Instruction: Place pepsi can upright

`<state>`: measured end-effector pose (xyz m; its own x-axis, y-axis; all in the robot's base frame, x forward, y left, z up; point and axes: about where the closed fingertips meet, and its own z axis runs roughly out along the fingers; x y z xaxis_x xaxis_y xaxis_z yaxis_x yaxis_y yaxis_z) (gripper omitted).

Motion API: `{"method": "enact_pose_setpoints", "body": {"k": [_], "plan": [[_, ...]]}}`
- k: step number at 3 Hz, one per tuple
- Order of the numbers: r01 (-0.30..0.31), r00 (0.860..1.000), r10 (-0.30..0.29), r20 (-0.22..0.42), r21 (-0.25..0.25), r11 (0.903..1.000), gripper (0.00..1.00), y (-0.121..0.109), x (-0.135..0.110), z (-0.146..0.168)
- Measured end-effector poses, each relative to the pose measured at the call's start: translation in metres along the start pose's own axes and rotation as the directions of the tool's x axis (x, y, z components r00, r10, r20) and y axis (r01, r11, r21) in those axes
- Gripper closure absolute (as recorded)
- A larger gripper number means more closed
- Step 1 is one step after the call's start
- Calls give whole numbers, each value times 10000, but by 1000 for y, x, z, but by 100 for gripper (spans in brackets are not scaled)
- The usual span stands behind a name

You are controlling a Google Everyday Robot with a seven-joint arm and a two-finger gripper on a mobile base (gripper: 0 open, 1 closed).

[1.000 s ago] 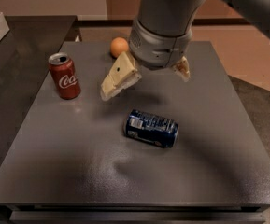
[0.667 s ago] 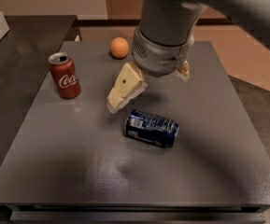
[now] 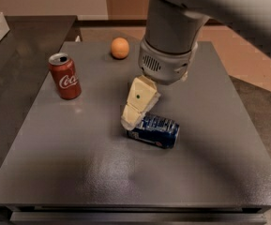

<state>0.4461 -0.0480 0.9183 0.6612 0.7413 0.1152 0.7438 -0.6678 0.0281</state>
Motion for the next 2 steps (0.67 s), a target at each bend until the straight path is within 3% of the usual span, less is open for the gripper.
{"method": "enact_pose_setpoints", "body": {"k": [1,2], "plan": [[1161,9926,-1162,340,40,9932,0,-2,-13,10],[1989,9775,-1989,701,68,9800,0,-2,-24,21]]}}
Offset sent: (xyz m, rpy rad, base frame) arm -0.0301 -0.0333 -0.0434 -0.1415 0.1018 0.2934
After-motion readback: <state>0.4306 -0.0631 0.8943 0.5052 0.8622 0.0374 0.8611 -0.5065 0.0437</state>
